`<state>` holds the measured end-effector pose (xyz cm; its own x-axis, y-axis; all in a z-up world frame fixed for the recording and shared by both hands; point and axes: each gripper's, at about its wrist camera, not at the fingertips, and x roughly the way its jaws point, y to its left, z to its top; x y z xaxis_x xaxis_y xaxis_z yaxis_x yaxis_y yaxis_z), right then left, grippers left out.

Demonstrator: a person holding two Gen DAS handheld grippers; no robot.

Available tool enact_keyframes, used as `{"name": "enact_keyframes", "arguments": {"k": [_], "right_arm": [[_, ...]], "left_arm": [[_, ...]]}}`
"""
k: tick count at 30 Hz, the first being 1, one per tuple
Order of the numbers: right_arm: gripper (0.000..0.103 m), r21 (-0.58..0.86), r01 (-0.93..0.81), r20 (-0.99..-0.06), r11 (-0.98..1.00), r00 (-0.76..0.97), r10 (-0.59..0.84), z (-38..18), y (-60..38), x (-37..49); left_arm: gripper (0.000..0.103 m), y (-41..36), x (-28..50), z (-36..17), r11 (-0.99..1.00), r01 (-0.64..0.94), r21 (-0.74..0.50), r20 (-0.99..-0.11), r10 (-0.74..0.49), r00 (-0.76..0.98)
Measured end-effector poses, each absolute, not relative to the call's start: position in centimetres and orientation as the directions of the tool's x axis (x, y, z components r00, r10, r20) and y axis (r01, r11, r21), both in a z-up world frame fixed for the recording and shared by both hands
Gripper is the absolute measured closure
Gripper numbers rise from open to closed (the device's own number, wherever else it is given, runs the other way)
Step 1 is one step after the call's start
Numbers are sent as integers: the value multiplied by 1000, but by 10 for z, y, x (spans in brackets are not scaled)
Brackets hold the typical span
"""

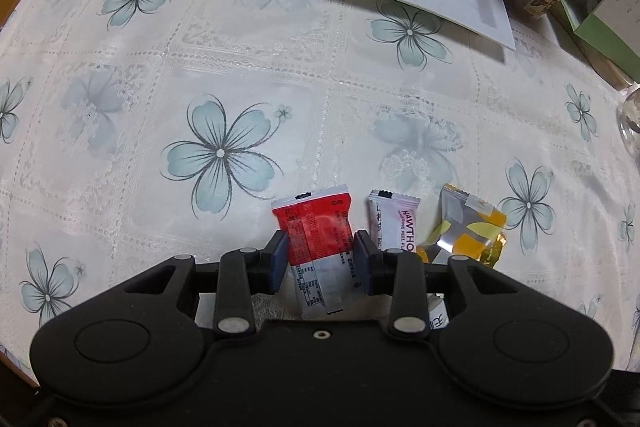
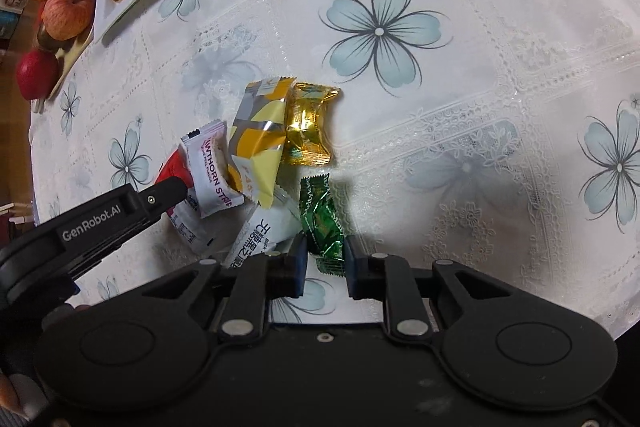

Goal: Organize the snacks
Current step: 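Grasp the red-white snack pack with the left tool while the right tool grasps the green-wrapped candy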

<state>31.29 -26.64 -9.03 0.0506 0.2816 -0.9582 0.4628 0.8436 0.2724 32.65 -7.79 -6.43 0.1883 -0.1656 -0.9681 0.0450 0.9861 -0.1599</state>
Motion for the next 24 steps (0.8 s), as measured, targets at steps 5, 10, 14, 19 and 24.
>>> {"name": "enact_keyframes", "arguments": {"k": [5, 10, 14, 19, 24], "right_arm": [[82, 289, 477, -954, 830, 67, 293, -84, -272, 310], [82, 299, 485, -950, 822, 74, 302, -79, -278, 308], [82, 310, 498, -947, 810, 82, 312, -76, -282, 307], [82, 325, 503, -942, 801, 99, 320, -72, -289, 306], [82, 329, 511, -939, 794, 92, 331, -73, -292, 306]], "left_arm": [[57, -82, 327, -67, 989, 39, -143, -970, -147, 195], [52, -84, 326, -69, 993, 32, -116, -971, -120, 207], [52, -79, 326, -72, 992, 8, -129, -975, -129, 181], [53, -83, 327, -74, 993, 17, -121, -977, -122, 173], [53, -93, 324, -74, 994, 59, -87, -978, -97, 186]]}}
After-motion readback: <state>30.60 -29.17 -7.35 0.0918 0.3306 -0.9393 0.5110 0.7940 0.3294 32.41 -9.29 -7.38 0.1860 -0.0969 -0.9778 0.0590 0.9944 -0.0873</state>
